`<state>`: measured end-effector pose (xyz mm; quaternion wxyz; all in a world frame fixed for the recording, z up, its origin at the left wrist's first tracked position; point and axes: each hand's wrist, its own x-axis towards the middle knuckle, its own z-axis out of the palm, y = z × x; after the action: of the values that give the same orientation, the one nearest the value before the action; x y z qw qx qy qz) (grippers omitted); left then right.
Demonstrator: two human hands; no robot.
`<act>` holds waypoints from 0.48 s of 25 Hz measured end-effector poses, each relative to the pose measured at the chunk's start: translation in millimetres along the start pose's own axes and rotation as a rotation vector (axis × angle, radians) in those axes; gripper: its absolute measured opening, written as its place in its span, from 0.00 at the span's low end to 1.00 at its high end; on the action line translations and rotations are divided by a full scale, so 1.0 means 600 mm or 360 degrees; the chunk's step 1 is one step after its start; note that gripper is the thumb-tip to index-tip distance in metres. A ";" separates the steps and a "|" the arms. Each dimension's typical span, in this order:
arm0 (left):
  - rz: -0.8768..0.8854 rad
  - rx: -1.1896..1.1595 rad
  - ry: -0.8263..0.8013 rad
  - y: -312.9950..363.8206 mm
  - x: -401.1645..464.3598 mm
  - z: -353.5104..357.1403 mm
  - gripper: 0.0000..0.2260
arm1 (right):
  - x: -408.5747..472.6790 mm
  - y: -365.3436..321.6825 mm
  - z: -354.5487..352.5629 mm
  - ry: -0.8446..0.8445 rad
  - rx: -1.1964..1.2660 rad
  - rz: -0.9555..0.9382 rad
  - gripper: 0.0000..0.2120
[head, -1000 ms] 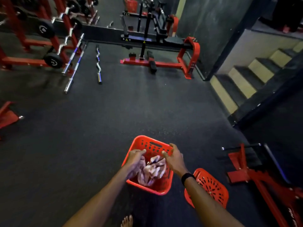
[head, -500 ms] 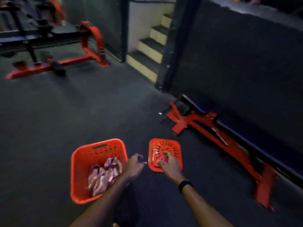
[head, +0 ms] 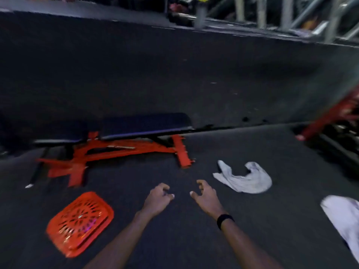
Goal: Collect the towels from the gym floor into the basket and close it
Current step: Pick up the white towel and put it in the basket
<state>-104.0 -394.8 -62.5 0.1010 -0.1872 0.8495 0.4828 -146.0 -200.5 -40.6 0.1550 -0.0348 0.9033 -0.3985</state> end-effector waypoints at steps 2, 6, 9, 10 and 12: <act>0.0084 0.0059 -0.0129 0.071 0.029 0.061 0.15 | -0.001 0.053 -0.081 0.0113 0.0046 0.0098 0.26; 0.0263 0.0233 -0.0334 0.222 0.105 0.207 0.15 | 0.013 0.166 -0.234 0.0373 0.0181 0.0334 0.27; 0.0319 0.0232 -0.0439 0.299 0.158 0.291 0.13 | 0.052 0.222 -0.298 0.0492 0.0260 0.0418 0.26; 0.0317 0.0222 -0.0455 0.315 0.179 0.312 0.13 | 0.069 0.233 -0.311 0.0515 0.0290 0.0440 0.25; 0.0336 0.0199 -0.0496 0.348 0.241 0.355 0.11 | 0.126 0.254 -0.342 0.0551 0.0336 0.0473 0.25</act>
<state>-324.1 -147.0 -59.1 0.1916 -0.0134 0.8668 0.4601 -271.6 34.6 -41.1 0.0577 0.1835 0.8650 -0.4634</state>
